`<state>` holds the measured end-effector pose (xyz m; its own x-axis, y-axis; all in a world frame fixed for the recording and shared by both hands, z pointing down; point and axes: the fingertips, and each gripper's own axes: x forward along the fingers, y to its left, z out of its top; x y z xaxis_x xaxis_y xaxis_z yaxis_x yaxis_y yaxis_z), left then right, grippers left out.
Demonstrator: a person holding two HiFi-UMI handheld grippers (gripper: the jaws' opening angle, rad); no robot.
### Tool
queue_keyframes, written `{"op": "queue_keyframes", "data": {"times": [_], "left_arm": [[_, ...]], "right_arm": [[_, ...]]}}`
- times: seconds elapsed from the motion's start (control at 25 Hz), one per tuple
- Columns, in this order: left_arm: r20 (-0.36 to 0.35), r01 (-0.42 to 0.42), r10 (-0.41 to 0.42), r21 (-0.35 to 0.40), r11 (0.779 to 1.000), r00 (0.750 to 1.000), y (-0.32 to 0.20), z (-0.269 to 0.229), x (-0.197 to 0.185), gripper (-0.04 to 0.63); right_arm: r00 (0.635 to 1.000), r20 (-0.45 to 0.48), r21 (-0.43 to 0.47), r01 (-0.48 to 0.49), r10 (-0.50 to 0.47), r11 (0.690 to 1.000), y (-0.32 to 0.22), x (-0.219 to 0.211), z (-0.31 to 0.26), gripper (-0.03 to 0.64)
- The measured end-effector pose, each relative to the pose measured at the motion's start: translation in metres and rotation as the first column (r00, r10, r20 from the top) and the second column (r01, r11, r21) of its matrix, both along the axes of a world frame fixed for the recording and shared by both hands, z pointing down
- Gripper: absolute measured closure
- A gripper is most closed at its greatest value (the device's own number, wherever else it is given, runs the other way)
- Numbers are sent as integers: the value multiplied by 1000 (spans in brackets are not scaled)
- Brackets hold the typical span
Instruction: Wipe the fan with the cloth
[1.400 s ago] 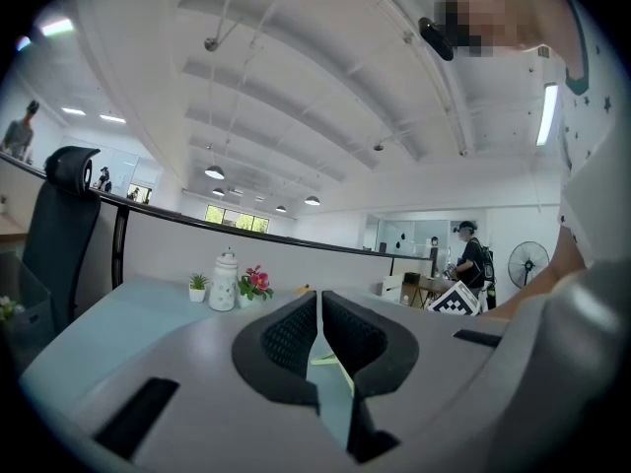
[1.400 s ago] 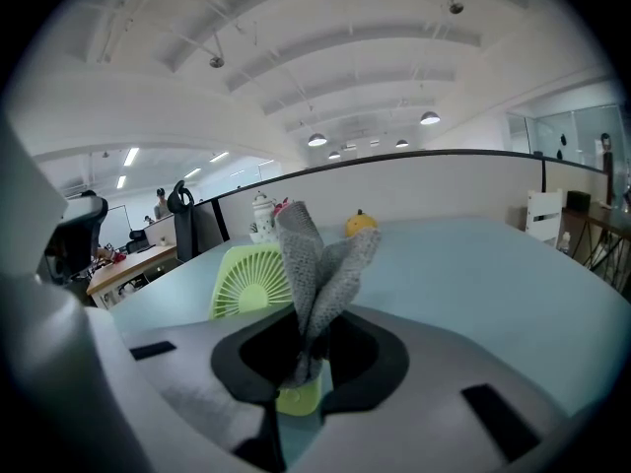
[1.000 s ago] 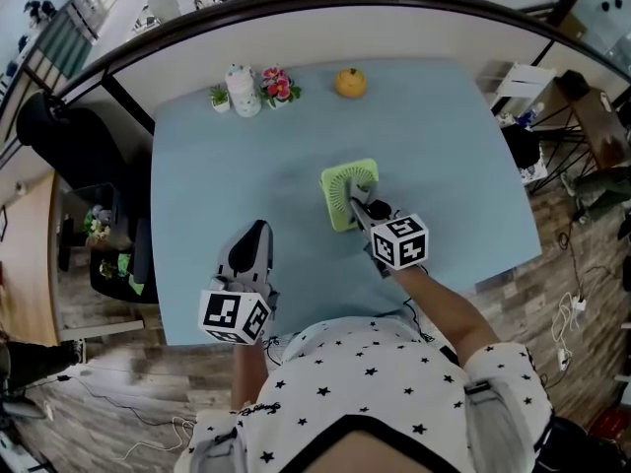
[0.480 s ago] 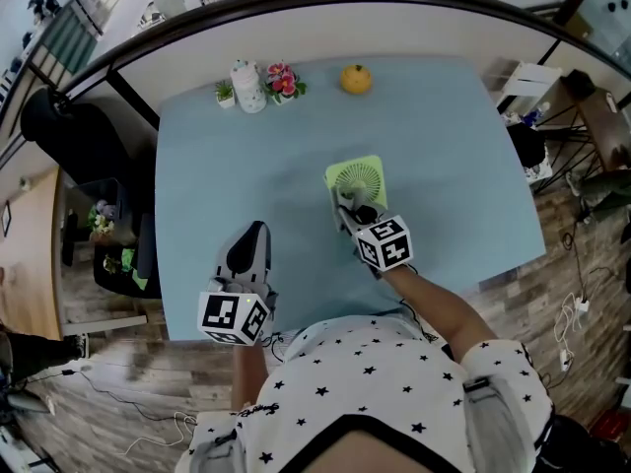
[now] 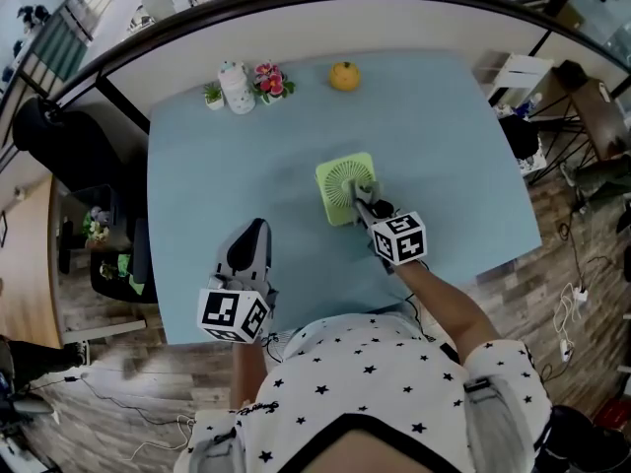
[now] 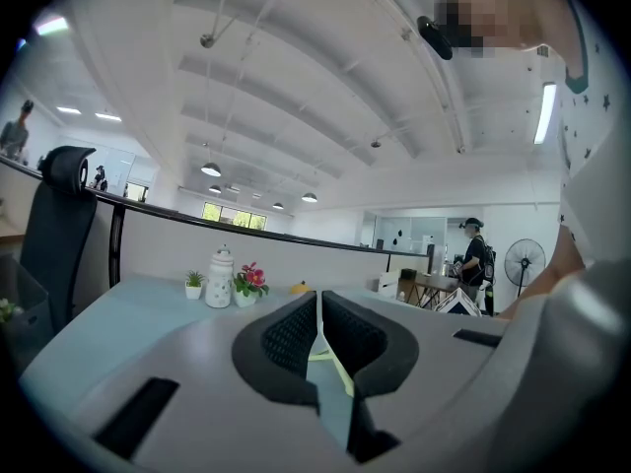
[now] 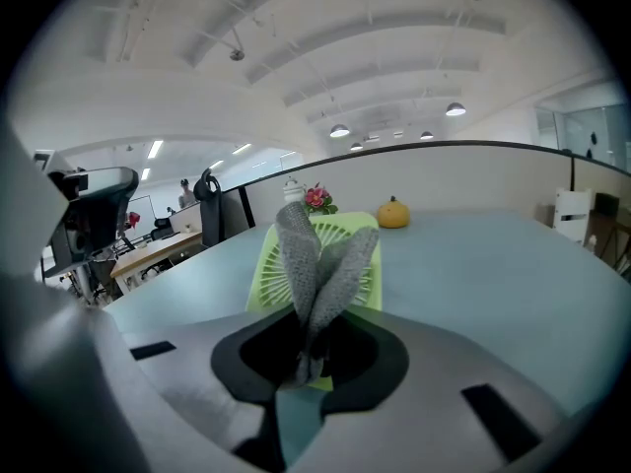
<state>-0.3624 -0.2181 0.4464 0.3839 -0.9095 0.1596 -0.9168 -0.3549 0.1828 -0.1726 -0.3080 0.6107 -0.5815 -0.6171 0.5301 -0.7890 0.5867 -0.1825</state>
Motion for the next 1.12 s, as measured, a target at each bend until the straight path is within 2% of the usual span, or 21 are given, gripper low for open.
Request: {"op": "queue_keyframes", "data": {"times": [0.4, 0.68, 0.8, 0.92, 1.12], "left_arm": [[0, -24, 24, -7, 1000, 1000, -4, 1, 9, 555], [-1, -29, 29, -4, 1000, 1000, -4, 2, 8, 555], [-1, -27, 27, -2, 1000, 1000, -3, 2, 6, 555], [-1, -24, 24, -3, 1000, 1000, -3, 2, 5, 555], [-4, -19, 19, -1, 1000, 1000, -1, 1, 3, 555]], "right_arm": [[995, -24, -29, -101, 100, 994, -8, 46, 11, 566], [993, -26, -26, -119, 118, 993, -7, 48, 12, 566], [992, 5, -16, -127, 127, 992, -6, 45, 3, 566], [994, 48, 3, -103, 103, 995, -1, 32, -12, 567], [994, 110, 5, -7, 6, 1000, 21, -9, -26, 566]]}}
